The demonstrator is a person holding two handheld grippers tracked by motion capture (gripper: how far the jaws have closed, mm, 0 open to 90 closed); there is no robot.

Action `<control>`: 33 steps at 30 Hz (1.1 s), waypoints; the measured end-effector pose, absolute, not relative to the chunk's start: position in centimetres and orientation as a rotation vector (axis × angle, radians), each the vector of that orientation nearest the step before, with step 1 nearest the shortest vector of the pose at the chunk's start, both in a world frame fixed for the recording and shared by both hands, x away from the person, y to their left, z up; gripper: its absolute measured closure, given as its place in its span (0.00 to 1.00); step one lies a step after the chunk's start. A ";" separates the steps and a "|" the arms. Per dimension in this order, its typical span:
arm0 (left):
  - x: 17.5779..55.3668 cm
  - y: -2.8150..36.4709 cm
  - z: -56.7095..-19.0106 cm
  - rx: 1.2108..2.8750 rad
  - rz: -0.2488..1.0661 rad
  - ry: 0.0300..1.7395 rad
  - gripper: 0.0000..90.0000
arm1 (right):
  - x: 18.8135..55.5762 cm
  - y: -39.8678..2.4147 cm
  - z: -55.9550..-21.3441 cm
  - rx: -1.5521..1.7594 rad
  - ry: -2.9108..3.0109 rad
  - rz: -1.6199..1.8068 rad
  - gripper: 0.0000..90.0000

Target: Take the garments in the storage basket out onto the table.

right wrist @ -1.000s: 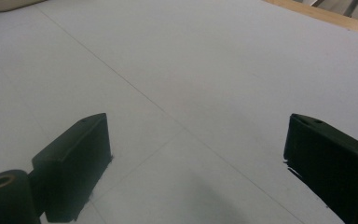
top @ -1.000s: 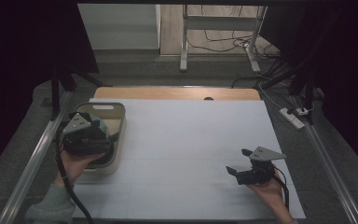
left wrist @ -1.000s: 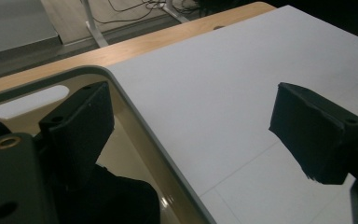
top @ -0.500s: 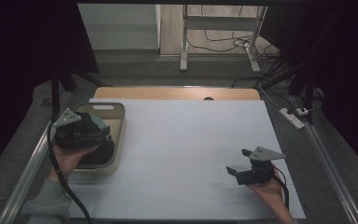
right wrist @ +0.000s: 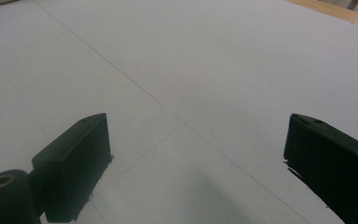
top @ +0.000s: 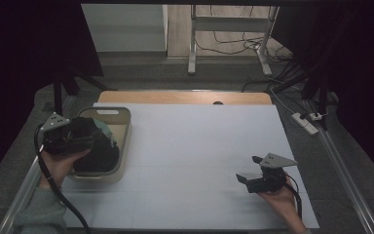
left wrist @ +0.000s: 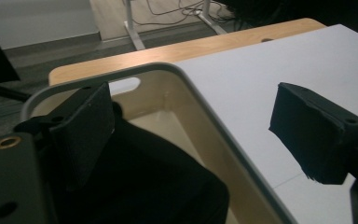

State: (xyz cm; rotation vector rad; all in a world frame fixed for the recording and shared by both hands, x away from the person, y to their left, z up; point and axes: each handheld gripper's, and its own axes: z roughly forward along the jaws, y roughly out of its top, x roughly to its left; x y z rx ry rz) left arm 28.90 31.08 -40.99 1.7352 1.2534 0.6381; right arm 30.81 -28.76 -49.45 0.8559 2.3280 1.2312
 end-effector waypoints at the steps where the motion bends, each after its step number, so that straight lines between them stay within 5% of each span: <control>1: 28.9 31.6 -41.0 1.725 0.638 1.265 0.16 | 30.8 -28.8 -49.4 0.862 2.325 1.231 0.07; 33: 32.3 36.6 -43.1 1.732 0.549 1.475 0.13 | 30.8 -28.8 -49.5 0.864 2.334 1.222 0.07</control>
